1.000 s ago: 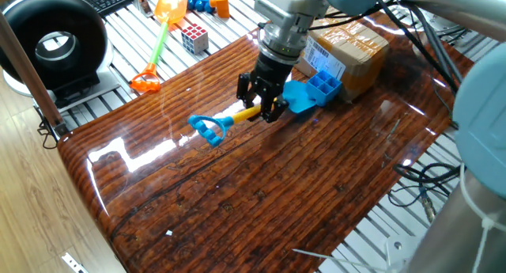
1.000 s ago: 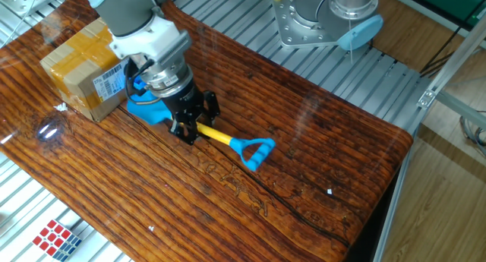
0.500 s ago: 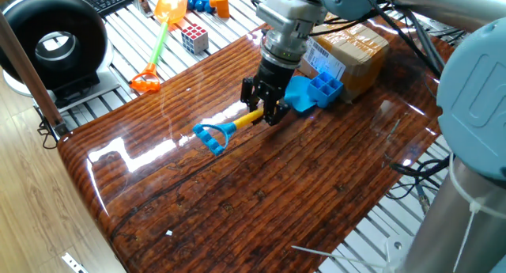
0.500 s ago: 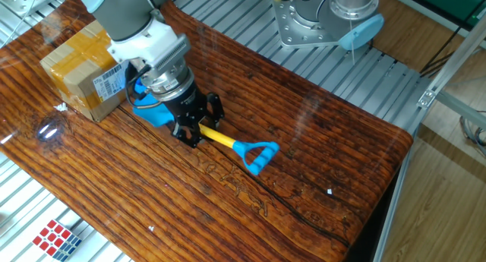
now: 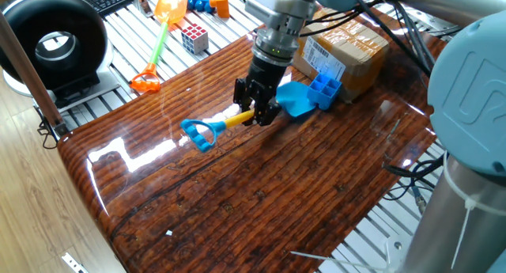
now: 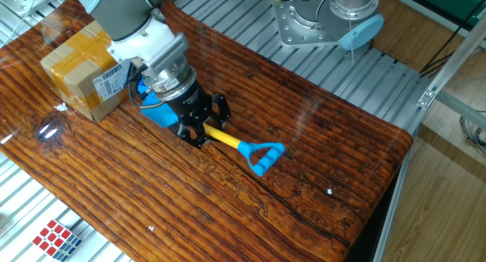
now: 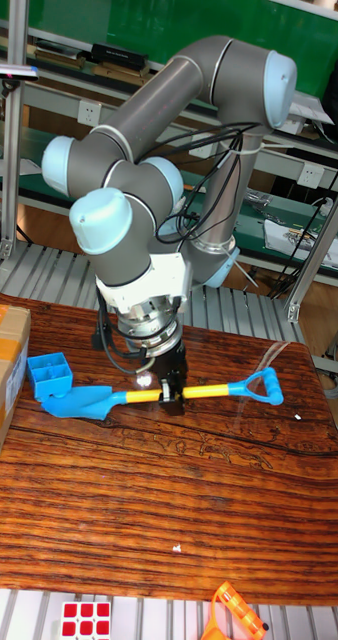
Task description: Use a shovel to scoop up an object
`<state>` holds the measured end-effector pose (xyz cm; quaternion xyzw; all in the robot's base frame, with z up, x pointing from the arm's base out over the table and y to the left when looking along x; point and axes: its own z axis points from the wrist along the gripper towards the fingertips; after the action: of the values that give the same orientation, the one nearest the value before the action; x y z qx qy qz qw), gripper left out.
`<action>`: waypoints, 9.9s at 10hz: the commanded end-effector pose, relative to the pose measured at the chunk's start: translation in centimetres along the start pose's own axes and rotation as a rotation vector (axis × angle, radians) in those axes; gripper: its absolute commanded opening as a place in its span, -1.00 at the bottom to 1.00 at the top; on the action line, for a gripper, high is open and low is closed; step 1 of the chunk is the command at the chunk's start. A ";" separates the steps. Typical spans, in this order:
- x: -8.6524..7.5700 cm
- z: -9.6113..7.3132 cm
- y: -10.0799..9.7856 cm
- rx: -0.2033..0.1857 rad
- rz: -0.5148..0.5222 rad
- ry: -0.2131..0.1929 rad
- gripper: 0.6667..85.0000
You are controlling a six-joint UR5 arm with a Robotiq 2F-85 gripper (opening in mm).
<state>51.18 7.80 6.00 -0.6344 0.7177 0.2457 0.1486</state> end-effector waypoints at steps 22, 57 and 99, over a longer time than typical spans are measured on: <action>3.5 1.1 3.9 -0.067 0.070 -0.068 -0.99; 7.0 2.5 2.4 0.070 0.813 0.215 -0.99; 15.0 -2.1 -9.4 0.523 1.278 0.278 -0.30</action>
<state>58.36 -6.62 -1.64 -0.0547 0.9979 0.0079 0.0325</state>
